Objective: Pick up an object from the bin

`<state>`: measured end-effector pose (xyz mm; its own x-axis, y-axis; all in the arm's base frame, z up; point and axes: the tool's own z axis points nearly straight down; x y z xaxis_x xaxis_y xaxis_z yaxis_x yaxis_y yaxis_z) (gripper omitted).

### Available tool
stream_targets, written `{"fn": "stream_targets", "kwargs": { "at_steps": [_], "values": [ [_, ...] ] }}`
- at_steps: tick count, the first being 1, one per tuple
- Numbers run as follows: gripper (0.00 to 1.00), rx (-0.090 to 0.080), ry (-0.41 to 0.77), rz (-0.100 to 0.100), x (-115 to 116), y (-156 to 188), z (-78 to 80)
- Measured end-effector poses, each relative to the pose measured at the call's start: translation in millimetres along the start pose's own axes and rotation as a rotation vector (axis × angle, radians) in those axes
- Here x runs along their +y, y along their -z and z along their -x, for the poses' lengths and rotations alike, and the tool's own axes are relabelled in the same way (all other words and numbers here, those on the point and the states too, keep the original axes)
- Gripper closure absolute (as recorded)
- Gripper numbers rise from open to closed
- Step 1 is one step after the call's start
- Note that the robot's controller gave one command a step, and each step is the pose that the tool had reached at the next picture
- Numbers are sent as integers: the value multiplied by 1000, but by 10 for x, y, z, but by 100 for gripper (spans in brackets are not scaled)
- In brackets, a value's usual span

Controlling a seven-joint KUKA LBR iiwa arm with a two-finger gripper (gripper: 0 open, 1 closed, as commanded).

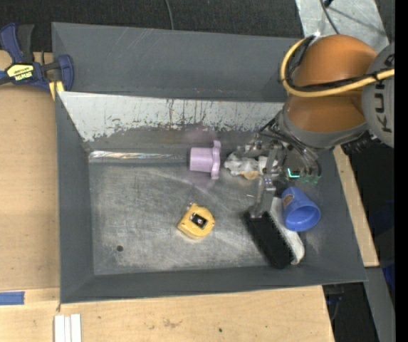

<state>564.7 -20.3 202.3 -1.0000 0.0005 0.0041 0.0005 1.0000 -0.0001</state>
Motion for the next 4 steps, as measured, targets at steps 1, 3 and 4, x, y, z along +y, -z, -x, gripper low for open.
{"fn": "stream_targets", "kwargs": {
  "at_steps": [1,3,4],
  "values": [
    [0,-8,0,0,0,41,16],
    [0,-11,64,6,699,-373,-234],
    [0,-5,224,-4,609,-573,-475]
  ]
}}
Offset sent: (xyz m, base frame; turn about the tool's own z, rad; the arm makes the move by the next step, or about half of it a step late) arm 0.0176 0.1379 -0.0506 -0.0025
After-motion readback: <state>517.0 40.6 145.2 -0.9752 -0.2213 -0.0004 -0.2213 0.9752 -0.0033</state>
